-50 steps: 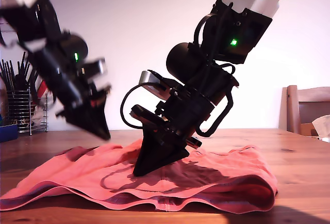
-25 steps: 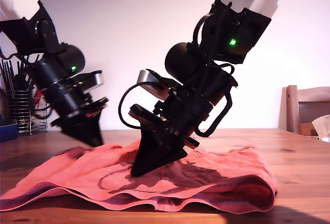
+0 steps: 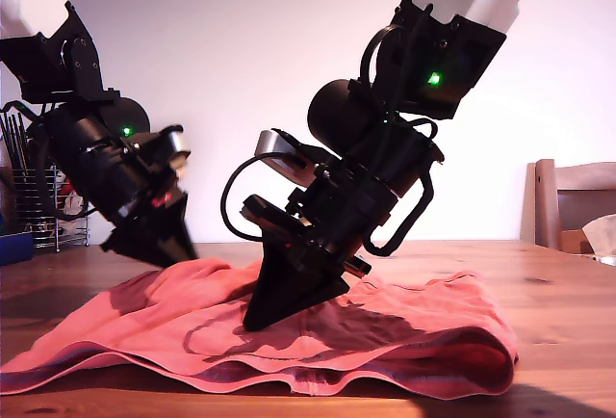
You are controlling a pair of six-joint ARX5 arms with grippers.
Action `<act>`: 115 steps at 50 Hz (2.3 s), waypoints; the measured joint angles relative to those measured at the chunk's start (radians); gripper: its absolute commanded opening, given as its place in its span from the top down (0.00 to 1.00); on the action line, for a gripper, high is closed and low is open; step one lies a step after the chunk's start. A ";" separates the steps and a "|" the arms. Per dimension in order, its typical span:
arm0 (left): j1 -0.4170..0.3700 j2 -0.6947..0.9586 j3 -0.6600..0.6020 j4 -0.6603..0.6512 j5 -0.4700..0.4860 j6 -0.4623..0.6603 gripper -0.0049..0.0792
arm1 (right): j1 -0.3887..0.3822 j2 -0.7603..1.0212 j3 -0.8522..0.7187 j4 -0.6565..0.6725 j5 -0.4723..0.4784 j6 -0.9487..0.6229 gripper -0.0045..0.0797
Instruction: Fold the underwear in front of you. After folding it, place it to the left side.
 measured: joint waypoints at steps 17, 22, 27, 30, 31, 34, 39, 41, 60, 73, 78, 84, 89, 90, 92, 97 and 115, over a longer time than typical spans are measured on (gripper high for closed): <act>-0.002 0.000 0.000 0.015 -0.074 0.000 0.49 | -0.003 0.000 0.000 -0.004 -0.007 -0.004 0.96; -0.012 0.000 0.000 0.018 -0.087 0.001 0.41 | -0.003 0.000 0.000 -0.004 -0.008 -0.004 0.96; -0.031 0.000 0.000 0.019 -0.087 0.000 0.38 | -0.003 0.000 0.000 -0.004 -0.017 -0.004 0.96; -0.043 0.000 0.000 0.016 -0.068 0.000 0.38 | -0.003 0.000 0.000 -0.003 -0.026 -0.003 0.96; -0.045 0.000 0.000 0.014 -0.061 0.000 0.38 | -0.003 0.000 0.000 -0.003 -0.027 -0.004 0.96; -0.048 0.000 0.000 0.008 -0.042 0.000 0.38 | -0.003 0.000 0.000 -0.004 -0.028 -0.004 0.96; -0.053 0.000 0.000 -0.024 -0.042 0.010 0.46 | -0.003 0.000 0.000 -0.005 -0.029 -0.004 0.96; -0.053 0.000 0.000 -0.042 -0.055 0.026 0.53 | -0.003 0.000 0.000 -0.005 -0.029 -0.004 0.96; -0.056 0.000 0.000 0.015 -0.129 0.034 0.96 | -0.003 0.000 0.000 -0.010 -0.029 -0.004 0.96; -0.033 0.000 0.000 0.094 -0.201 -0.010 0.96 | -0.003 0.000 0.000 -0.019 -0.029 -0.004 0.96; -0.016 0.000 0.001 0.112 -0.220 -0.028 0.96 | -0.003 0.000 0.000 -0.021 -0.028 -0.012 0.96; 0.002 0.001 0.022 0.101 -0.229 -0.052 0.96 | -0.003 0.000 0.000 -0.024 -0.027 -0.023 0.96; 0.010 0.002 0.069 0.101 -0.233 -0.061 0.96 | -0.003 0.000 0.000 -0.024 -0.026 -0.023 0.96; 0.010 0.002 0.080 0.101 -0.235 -0.061 0.96 | -0.003 0.000 0.000 -0.025 -0.026 -0.023 0.96; 0.010 0.002 0.095 0.104 -0.238 -0.061 0.96 | -0.003 0.000 0.000 -0.025 -0.026 -0.026 0.96; 0.010 0.002 0.108 0.123 -0.246 -0.061 0.96 | -0.004 0.000 0.000 -0.025 -0.026 -0.026 0.96; 0.035 0.002 0.107 0.111 -0.360 -0.061 0.66 | -0.008 0.000 0.002 -0.042 -0.027 -0.030 0.96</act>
